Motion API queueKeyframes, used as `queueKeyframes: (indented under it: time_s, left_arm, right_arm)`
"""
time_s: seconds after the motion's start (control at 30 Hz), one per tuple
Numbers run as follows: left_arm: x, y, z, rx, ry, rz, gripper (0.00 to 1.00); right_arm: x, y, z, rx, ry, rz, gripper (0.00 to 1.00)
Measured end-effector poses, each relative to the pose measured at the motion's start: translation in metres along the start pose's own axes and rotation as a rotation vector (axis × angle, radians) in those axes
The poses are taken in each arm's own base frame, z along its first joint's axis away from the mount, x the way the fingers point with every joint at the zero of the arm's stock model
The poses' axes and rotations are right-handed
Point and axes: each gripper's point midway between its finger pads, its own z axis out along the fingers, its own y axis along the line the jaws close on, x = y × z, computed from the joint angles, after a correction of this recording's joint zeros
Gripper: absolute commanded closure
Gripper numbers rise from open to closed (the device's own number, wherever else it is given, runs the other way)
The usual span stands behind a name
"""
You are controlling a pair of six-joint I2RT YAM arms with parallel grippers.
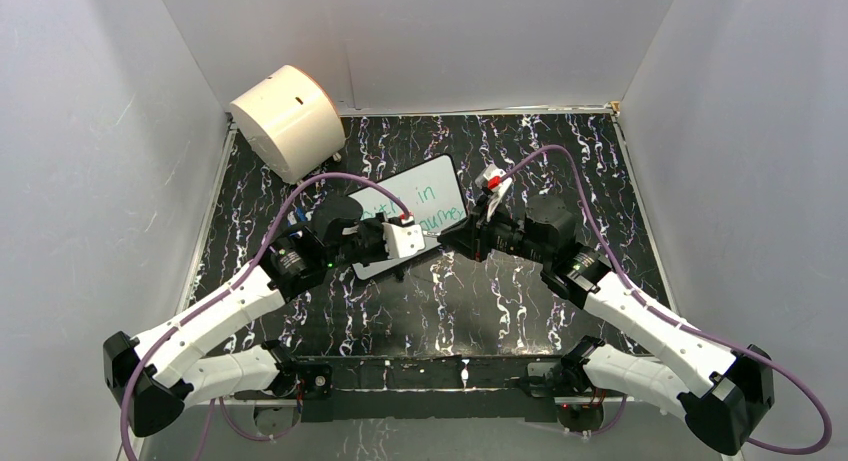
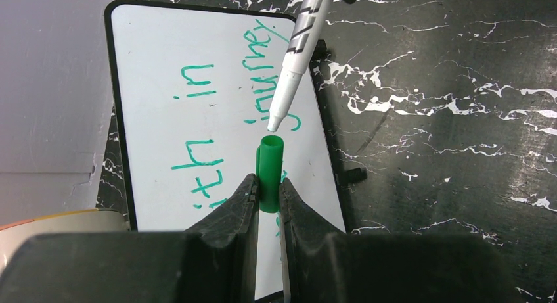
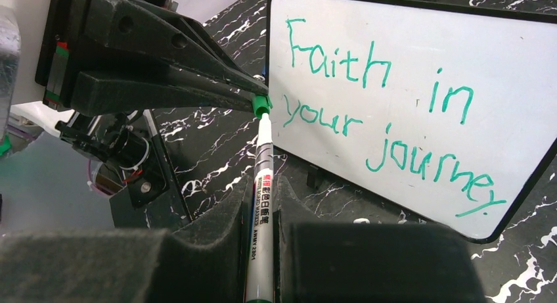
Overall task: Write a sentence on the whiteboard
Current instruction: Close the whiteboard marker at the center of the board.
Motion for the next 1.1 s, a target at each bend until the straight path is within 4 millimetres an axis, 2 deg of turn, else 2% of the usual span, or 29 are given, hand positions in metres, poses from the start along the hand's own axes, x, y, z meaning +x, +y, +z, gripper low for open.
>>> queueKeyframes:
  time_s: [1.1]
  left_arm:
    - [-0.0019, -0.0050, 0.0023, 0.029, -0.013, 0.005, 1.00]
  right_arm:
    - [0.0075, -0.0011, 0.0062, -0.013, 0.027, 0.020, 1.00]
